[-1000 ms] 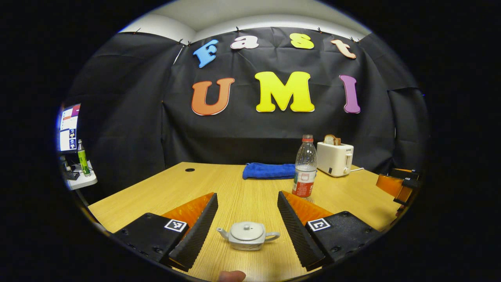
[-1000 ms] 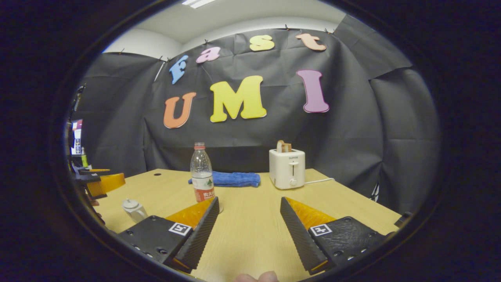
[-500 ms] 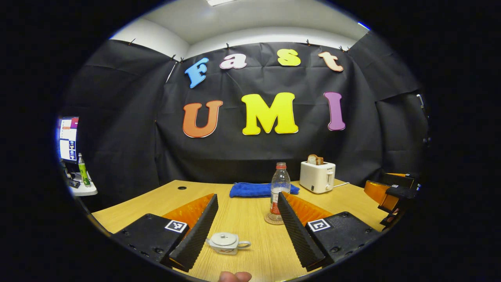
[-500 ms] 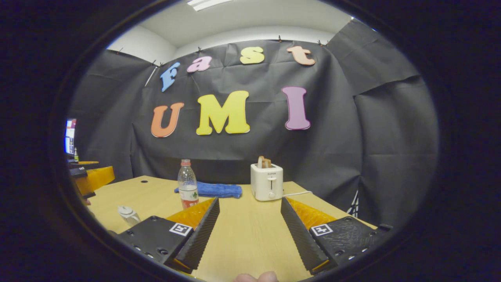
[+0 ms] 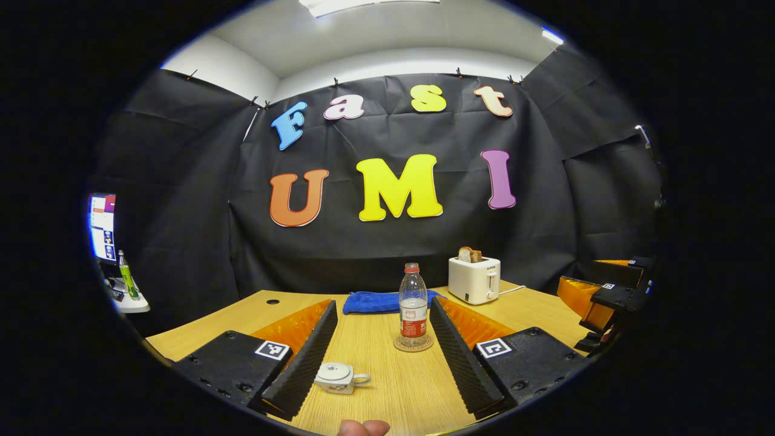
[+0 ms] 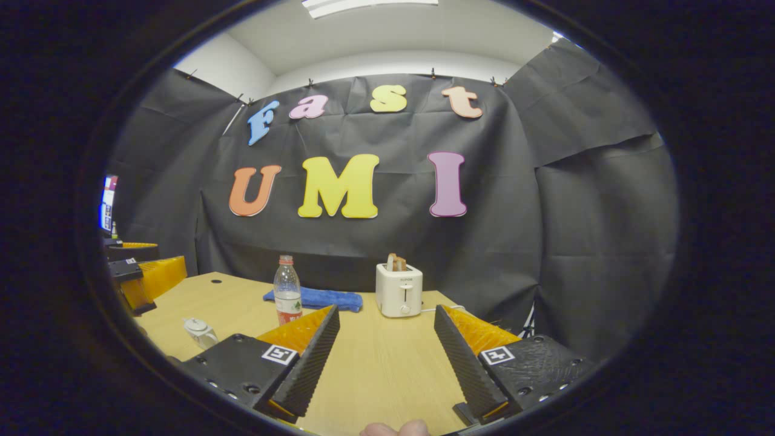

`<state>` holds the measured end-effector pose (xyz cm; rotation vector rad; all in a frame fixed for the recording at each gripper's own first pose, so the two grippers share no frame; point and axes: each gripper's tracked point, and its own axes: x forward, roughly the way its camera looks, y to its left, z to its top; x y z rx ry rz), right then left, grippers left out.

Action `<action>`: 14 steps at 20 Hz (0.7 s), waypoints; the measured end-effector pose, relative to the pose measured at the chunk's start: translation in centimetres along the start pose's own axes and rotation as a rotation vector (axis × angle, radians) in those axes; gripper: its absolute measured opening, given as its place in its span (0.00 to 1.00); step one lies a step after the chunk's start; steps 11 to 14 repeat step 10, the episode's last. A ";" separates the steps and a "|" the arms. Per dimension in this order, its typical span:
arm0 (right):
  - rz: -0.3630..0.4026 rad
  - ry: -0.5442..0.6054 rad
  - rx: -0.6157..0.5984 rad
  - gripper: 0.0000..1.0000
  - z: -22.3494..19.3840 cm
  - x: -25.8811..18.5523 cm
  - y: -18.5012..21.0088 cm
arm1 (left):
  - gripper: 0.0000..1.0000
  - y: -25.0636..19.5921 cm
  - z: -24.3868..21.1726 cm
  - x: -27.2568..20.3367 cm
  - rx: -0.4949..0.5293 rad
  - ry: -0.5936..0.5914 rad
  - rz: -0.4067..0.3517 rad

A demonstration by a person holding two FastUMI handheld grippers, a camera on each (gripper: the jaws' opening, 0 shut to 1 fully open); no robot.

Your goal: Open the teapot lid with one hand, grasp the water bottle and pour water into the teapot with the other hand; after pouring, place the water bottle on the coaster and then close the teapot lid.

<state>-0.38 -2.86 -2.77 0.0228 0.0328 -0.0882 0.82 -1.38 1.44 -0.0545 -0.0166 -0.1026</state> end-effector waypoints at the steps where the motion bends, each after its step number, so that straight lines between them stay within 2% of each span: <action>1: -0.001 0.002 0.000 0.94 -0.1 -0.1 0.1 | 0.96 0.0 0.0 -0.1 -0.004 0.003 -0.002; 14: -0.004 -0.010 -0.001 0.94 0.8 -0.9 1.1 | 0.96 1.2 -0.2 0.0 -0.008 0.012 0.011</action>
